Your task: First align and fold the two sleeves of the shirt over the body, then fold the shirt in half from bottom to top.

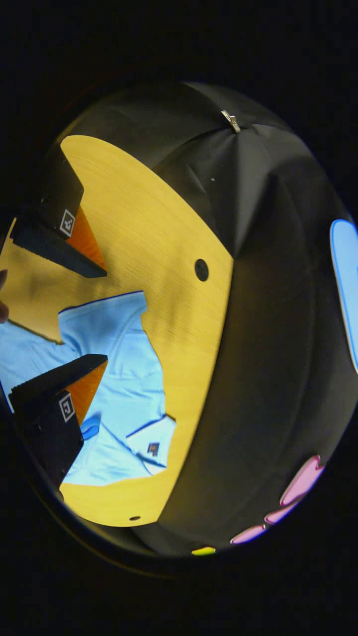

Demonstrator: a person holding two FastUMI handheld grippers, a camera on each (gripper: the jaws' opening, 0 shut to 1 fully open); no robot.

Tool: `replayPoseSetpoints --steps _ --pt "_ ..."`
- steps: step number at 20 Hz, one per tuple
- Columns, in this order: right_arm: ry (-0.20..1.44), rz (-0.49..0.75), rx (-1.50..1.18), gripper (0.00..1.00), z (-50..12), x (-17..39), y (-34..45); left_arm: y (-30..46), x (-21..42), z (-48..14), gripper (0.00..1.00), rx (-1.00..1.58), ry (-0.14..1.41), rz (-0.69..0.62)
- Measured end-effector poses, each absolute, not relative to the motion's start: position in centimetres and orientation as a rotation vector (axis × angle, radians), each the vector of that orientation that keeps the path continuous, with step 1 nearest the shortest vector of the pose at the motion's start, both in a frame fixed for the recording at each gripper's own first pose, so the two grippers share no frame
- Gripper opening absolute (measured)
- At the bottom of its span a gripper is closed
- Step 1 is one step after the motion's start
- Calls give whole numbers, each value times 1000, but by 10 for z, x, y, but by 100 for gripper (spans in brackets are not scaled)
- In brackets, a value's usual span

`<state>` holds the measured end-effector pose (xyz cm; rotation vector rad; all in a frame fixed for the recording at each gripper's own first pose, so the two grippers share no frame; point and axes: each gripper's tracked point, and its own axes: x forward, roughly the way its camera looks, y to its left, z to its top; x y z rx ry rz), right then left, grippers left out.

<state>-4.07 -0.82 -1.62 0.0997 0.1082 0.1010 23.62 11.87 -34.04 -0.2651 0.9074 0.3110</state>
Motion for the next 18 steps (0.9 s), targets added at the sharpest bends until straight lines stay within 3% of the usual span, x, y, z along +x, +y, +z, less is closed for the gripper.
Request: replayPoseSetpoints --steps 8,13,14,16,18 --pt "167 85 122 87 -37 -35 -25 136 242 -395 97 -299 1050 420" --pt "200 95 137 87 -51 -30 -28 135 251 -395 100 -319 1023 397" --pt "209 95 145 87 -53 -30 -28 133 253 -397 94 -312 1024 382" --pt "223 97 161 87 -58 -29 -30 126 255 -393 71 -308 1021 355" --pt "227 94 162 87 -59 -29 -34 121 260 -388 31 -327 998 325"
